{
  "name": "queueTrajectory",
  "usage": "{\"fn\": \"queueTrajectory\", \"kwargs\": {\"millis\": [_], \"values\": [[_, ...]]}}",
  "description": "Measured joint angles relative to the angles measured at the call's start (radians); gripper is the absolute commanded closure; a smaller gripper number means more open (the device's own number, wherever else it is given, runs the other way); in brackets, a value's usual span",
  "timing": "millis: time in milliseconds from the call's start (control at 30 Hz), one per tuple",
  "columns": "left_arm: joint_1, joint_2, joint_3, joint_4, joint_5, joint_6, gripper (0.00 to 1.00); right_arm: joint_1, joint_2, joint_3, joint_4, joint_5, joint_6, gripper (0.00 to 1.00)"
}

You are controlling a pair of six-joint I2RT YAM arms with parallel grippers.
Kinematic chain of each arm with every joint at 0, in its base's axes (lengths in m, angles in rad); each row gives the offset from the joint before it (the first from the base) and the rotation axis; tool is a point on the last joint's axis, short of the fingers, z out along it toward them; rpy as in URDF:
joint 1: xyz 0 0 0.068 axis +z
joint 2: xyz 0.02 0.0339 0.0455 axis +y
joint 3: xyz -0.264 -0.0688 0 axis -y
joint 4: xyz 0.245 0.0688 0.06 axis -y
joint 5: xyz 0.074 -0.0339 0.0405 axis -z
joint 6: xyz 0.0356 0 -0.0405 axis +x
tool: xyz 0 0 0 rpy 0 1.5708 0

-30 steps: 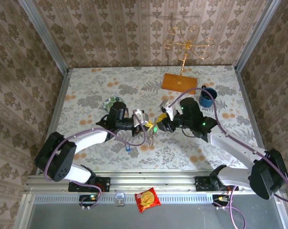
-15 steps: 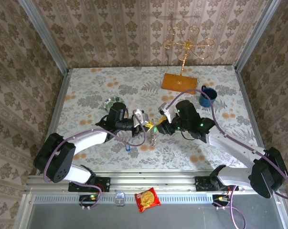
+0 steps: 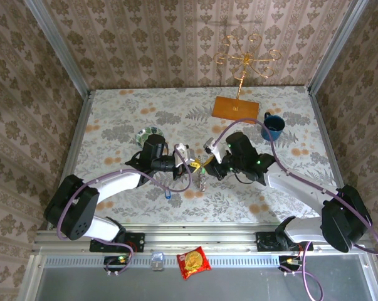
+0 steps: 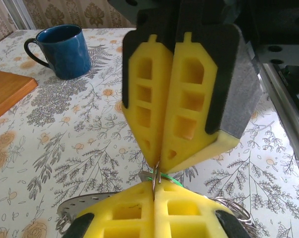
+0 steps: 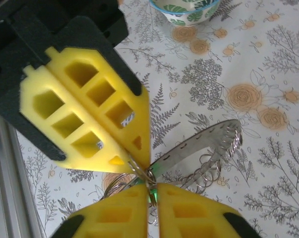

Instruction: Put the keys on the keyring

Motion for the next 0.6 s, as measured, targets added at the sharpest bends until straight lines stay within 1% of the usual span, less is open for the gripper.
{"fn": "queueTrajectory", "kwargs": {"millis": [67,100,400,600], "values": [[0.000,0.000,-0.002,0.003,-0.003,0.000,1.00,0.000,0.000,0.000,-0.003,-0.004,-0.003,1.00],[0.000,0.000,-0.003,0.005,-0.003,0.000,1.00,0.000,0.000,0.000,-0.004,-0.004,-0.006,1.00],[-0.001,0.000,-0.003,0.007,-0.004,0.000,1.00,-0.024,-0.028,-0.047,0.025,-0.013,-0.018,1.00],[-0.002,0.000,-0.005,0.008,-0.007,0.000,1.00,-0.030,0.004,-0.058,0.072,-0.049,-0.003,1.00]]}}
